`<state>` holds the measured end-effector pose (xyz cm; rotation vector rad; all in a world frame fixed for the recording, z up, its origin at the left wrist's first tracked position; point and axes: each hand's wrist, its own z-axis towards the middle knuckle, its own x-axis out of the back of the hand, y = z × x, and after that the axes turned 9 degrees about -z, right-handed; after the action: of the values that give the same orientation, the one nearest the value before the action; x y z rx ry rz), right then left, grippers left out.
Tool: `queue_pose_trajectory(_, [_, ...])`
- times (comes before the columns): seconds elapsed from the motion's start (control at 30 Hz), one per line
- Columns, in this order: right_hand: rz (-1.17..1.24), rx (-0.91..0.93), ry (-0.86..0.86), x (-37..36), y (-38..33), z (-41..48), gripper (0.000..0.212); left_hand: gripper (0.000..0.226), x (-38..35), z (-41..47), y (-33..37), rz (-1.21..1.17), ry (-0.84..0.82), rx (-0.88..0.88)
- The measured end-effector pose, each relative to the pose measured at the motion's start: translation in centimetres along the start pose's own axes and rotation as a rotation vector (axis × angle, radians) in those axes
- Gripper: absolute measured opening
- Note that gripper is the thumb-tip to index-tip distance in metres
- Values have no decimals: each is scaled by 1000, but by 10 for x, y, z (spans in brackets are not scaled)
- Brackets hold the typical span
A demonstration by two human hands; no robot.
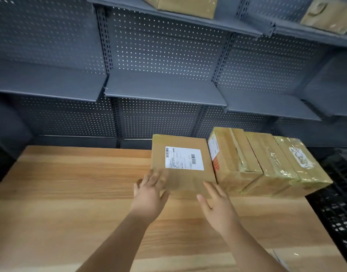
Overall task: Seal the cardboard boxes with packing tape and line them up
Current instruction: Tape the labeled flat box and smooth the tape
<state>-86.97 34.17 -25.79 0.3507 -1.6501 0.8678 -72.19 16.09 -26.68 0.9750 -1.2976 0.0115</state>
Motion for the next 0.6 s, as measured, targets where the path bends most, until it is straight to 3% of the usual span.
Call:
queue_pose_trajectory(0.13, [102, 151, -45, 7, -62, -4, 50, 64, 65, -74, -26, -91, 246, 41])
queue_pose_trajectory(0.4, [180, 527, -284, -10, -236, -57, 46, 71, 186, -250, -83, 7, 449, 303])
queue_pose_trajectory(0.6, [231, 688, -358, -23, -354, -91, 47, 54, 242, -331, -150, -57, 607, 417])
